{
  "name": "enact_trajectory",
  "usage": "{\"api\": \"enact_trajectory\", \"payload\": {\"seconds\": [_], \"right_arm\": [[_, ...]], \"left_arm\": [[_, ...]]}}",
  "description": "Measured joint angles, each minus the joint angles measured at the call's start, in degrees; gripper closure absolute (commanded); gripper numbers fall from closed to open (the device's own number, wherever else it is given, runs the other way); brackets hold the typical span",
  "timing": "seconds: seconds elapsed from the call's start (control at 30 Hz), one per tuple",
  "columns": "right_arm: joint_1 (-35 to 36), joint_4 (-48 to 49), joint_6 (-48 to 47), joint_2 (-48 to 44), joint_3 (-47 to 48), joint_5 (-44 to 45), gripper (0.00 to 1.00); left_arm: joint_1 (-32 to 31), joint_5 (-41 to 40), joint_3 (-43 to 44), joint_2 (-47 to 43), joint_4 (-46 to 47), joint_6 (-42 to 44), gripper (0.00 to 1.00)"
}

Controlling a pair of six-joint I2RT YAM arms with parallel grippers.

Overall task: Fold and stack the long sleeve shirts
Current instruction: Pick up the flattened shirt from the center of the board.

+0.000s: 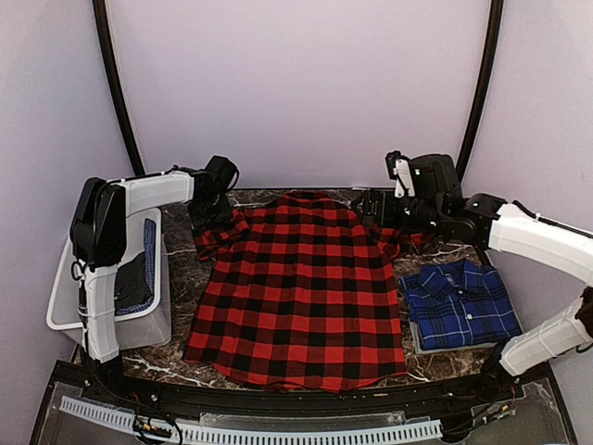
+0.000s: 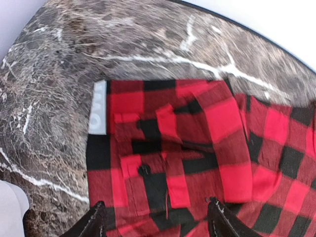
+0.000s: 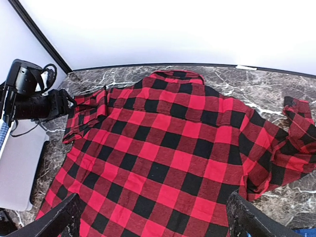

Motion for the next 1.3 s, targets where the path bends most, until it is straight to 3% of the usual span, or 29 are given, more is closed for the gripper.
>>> {"api": "enact_trajectory", "payload": {"seconds": [0.3,0.63,0.8,1.03,1.1,1.3], "right_arm": [[0.0,-0.3,-2.4,-0.7,0.1,2.1,0.01],[0.0,-0.5,-4.3,-1.1,0.5,1.5,0.01],[0.0,-0.5,-4.5,-2.1,0.5,0.7,0.01],[0.0,0.0,-4.5,-2.3,0.5,0.4,0.01],[0.0,0.1,-4.5,-2.3,0.5,0.2,0.02],[0.0,1.3,-4.7,-1.8,0.5,-1.4,0.04]], "left_arm": [[5.1,0.7,5.2,6.0,0.9,-3.5,0.36],[6.4,4.1,7.9,12.3,1.1,-5.5,0.42],[8.0,4.7,10.1,14.1,1.8,-5.2,0.55],[9.7,5.7,12.5,14.9,3.0,-2.9,0.94],[9.8,5.9,13.2,15.0,3.1,-1.9,1.0],[9.7,6.9,16.2,15.2,3.4,1.4,1.0]]}}
